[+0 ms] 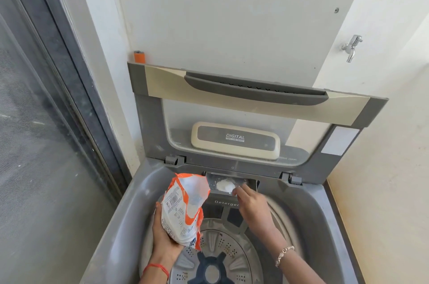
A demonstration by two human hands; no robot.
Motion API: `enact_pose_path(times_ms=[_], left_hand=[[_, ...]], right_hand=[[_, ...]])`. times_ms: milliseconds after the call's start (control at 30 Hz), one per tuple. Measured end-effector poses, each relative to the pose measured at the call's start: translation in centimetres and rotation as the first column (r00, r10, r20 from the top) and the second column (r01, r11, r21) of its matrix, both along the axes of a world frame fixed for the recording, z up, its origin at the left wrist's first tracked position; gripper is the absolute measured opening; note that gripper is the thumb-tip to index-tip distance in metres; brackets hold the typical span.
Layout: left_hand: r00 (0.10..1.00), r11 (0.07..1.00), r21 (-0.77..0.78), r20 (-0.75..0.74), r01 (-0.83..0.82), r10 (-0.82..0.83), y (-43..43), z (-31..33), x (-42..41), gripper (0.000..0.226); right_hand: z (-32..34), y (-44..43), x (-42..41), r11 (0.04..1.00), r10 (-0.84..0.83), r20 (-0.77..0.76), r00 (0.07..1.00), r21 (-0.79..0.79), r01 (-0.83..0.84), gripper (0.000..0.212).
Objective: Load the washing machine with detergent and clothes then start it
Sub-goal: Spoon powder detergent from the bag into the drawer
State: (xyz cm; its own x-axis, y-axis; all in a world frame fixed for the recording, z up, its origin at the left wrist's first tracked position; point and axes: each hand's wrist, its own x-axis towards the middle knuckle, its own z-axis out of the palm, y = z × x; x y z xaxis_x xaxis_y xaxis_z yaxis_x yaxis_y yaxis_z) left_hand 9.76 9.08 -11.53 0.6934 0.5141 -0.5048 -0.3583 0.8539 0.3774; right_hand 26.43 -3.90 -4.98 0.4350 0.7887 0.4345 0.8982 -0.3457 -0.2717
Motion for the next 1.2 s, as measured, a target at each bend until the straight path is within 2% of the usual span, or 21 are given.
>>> enact_pose_path(times_ms=[33,67,100,133,167,200,233,300,367,433,500,667,733,833,967,1067,1200], left_hand=[[1.0,1.0,-0.001,0.009,-0.002,0.002,-0.1,0.2,0.0,0.054],[1.0,1.0,-0.001,0.018,-0.006,0.006,-0.3,0.5,0.1,0.053],[1.0,1.0,0.0,0.024,-0.011,0.011,-0.4,0.7,0.2,0.053],[0.999,1.0,0.004,0.03,-0.016,0.016,-0.6,1.0,0.2,0.053],[0.999,1.0,0.01,0.038,-0.019,0.019,-0.8,1.3,0.3,0.054],[0.999,1.0,0.015,0.049,-0.017,0.016,-1.0,1.6,0.4,0.056],[0.999,1.0,0.02,0.054,-0.009,0.008,-1.3,1.9,0.5,0.057],[0.999,0.999,0.042,0.047,0.014,-0.016,-1.9,2.8,0.9,0.056],[0.997,0.996,0.073,0.038,0.058,-0.061,-2.6,4.2,1.8,0.054],[0.991,0.986,0.106,0.037,0.127,-0.132,-3.8,6.1,3.0,0.058],[0.981,0.976,0.128,0.057,0.175,-0.184,-5.5,8.2,4.7,0.06],[0.928,0.942,0.153,0.184,0.299,-0.325,-11.3,12.8,9.3,0.057],[0.903,0.919,0.183,0.196,0.35,-0.383,-14.3,14.1,11.0,0.056],[0.858,0.877,0.249,0.221,0.41,-0.464,-19.5,15.3,13.8,0.055],[0.793,0.829,0.243,0.251,0.504,-0.556,-27.1,16.0,17.6,0.056],[0.725,0.776,0.264,0.278,0.573,-0.63,-33.3,17.2,20.4,0.056],[0.621,0.711,0.248,0.355,0.658,-0.699,-42.0,19.7,24.2,0.06]], right_hand=[[0.0,-0.2,0.0,1.0,0.019,0.008,1.0,0.02,-0.019,0.034],[0.4,-0.3,-0.3,0.998,-0.015,-0.067,0.998,0.067,0.019,0.03],[0.9,-0.5,-0.7,0.978,-0.099,-0.217,0.971,0.158,0.135,0.024],[1.6,-0.7,-0.9,0.921,-0.186,-0.441,0.878,0.232,0.312,0.021],[2.4,-0.9,-1.0,0.833,-0.208,-0.673,0.71,0.258,0.489,0.021],[3.6,-1.3,-1.0,0.739,-0.133,-0.839,0.527,0.27,0.617,0.02],[5.0,-2.0,-1.0,0.655,0.001,-0.923,0.386,0.292,0.697,0.019],[8.4,-3.8,-1.2,0.558,0.243,-0.941,0.234,0.333,0.76,0.017],[12.4,-6.0,-1.8,0.538,0.365,-0.911,0.192,0.375,0.755,0.017],[16.2,-8.3,-2.5,0.569,0.397,-0.894,0.207,0.417,0.708,0.017],[19.5,-10.4,-3.1,0.611,0.369,-0.892,0.261,0.444,0.656,0.016],[22.5,-13.9,-4.3,0.63,0.141,-0.831,0.538,0.495,0.599,0.016],[22.3,-15.2,-4.3,0.617,0.028,-0.792,0.61,0.494,0.613,0.015],[21.7,-18.4,-3.4,0.575,-0.105,-0.773,0.626,0.467,0.672,0.016],[21.7,-25.1,-1.2,0.497,-0.212,-0.731,0.649,0.491,0.715,0.01],[21.9,-31.1,0.7,0.447,-0.222,-0.72,0.658,0.524,0.725,0.039],[21.4,-39.5,4.0,0.452,-0.277,-0.714,0.643,0.494,0.743,0.105]])
